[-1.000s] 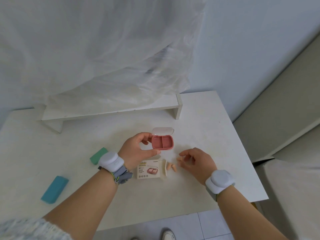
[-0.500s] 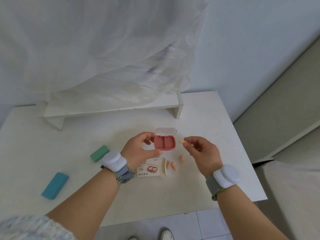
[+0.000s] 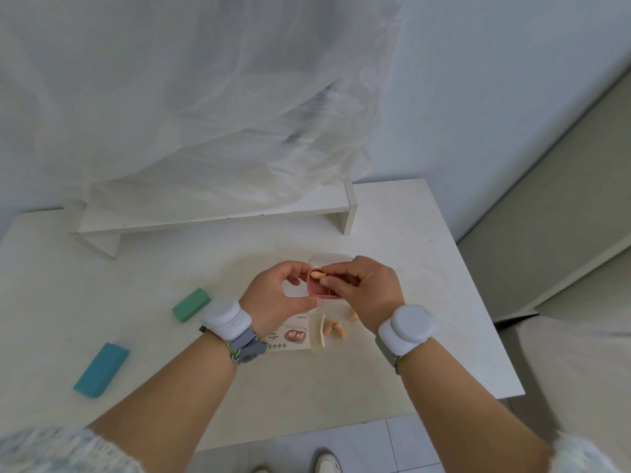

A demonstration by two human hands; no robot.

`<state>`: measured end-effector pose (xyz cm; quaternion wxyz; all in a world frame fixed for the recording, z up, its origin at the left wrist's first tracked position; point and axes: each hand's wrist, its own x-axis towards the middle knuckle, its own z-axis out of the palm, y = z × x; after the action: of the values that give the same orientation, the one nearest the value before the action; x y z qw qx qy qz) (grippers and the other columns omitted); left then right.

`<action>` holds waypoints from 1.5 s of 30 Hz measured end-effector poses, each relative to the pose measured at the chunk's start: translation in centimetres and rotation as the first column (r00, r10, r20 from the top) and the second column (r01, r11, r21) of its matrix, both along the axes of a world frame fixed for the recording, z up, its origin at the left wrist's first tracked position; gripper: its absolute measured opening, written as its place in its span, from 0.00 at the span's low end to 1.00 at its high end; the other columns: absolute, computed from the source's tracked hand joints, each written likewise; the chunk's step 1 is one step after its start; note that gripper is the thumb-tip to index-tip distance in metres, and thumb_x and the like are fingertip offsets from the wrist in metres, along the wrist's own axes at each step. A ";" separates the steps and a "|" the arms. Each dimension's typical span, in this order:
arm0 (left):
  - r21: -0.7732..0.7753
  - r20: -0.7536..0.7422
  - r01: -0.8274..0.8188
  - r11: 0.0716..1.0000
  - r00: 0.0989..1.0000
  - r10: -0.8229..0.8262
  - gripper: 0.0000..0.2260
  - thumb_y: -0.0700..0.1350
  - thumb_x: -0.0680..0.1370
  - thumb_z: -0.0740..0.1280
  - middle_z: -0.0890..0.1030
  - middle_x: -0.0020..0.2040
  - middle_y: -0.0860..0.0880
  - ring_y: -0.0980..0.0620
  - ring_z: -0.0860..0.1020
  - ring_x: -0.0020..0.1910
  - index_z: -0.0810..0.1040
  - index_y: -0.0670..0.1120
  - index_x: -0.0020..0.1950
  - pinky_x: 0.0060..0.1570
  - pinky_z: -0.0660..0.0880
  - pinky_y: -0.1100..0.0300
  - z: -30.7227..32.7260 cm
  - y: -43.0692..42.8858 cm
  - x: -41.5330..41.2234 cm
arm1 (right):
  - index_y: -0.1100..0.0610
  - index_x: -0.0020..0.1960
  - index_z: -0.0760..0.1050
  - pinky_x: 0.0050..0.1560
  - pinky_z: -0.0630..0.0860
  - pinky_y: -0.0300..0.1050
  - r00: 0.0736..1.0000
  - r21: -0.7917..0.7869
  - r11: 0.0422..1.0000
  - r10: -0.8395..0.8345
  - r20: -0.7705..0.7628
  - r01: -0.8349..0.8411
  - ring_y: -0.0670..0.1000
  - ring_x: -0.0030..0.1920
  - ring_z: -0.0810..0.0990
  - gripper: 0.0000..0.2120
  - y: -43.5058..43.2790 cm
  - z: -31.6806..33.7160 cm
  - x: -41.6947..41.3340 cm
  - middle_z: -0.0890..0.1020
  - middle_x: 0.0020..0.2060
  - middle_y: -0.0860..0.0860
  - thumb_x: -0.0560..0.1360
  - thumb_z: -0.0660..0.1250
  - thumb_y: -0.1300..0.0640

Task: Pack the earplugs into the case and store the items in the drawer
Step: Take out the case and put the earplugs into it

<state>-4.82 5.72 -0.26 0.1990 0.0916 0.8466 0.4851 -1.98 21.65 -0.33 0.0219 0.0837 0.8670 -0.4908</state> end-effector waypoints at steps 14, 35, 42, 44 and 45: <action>0.030 0.017 -0.056 0.998 0.998 0.055 0.16 0.43 0.67 0.74 0.76 0.43 0.64 0.69 0.72 0.42 0.74 0.57 0.50 0.38 0.66 0.81 -0.8 -0.6 -0.2 | 0.49 0.50 0.77 0.42 0.66 0.36 0.992 0.151 0.987 -0.067 0.103 0.051 0.42 0.32 0.69 0.08 4.0 -2.7 2.1 0.76 0.42 0.47 0.71 0.67 0.56; 0.029 0.018 -0.047 0.998 0.999 0.046 0.17 0.43 0.66 0.74 0.75 0.42 0.63 0.70 0.72 0.41 0.74 0.55 0.51 0.37 0.66 0.77 -0.8 -0.5 0.1 | 0.54 0.53 0.77 0.48 0.72 0.40 0.975 0.275 0.959 0.008 0.221 -0.070 0.49 0.42 0.74 0.12 2.8 -3.5 3.2 0.78 0.42 0.50 0.71 0.63 0.61; 0.017 0.008 -0.053 0.998 0.999 0.052 0.17 0.43 0.66 0.74 0.74 0.41 0.64 0.68 0.72 0.39 0.74 0.55 0.51 0.35 0.65 0.80 -0.4 -0.7 0.4 | 0.54 0.46 0.79 0.44 0.71 0.36 0.971 0.310 0.942 0.057 0.233 -0.130 0.48 0.41 0.74 0.08 2.4 -3.9 3.4 0.74 0.38 0.48 0.70 0.64 0.61; 0.020 0.008 -0.055 0.998 0.998 0.055 0.17 0.43 0.66 0.74 0.74 0.41 0.64 0.72 0.71 0.38 0.74 0.55 0.50 0.36 0.65 0.81 -0.3 -0.7 0.5 | 0.52 0.44 0.79 0.38 0.70 0.28 0.977 0.190 0.982 -0.025 0.211 -0.016 0.45 0.35 0.73 0.06 2.6 -3.6 3.6 0.75 0.34 0.45 0.70 0.66 0.61; 0.019 0.008 -0.055 0.998 0.998 0.055 0.17 0.43 0.66 0.74 0.74 0.41 0.64 0.71 0.71 0.38 0.74 0.55 0.51 0.36 0.65 0.80 -0.3 -0.7 0.5 | 0.51 0.41 0.79 0.36 0.69 0.26 0.977 0.076 0.994 -0.089 0.194 0.075 0.44 0.34 0.74 0.05 2.6 -3.4 3.6 0.76 0.32 0.44 0.69 0.68 0.61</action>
<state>-4.33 5.03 -0.53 0.1880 0.0683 0.8433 0.4988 1.66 24.25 -3.71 0.0843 0.1683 0.8726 -0.4507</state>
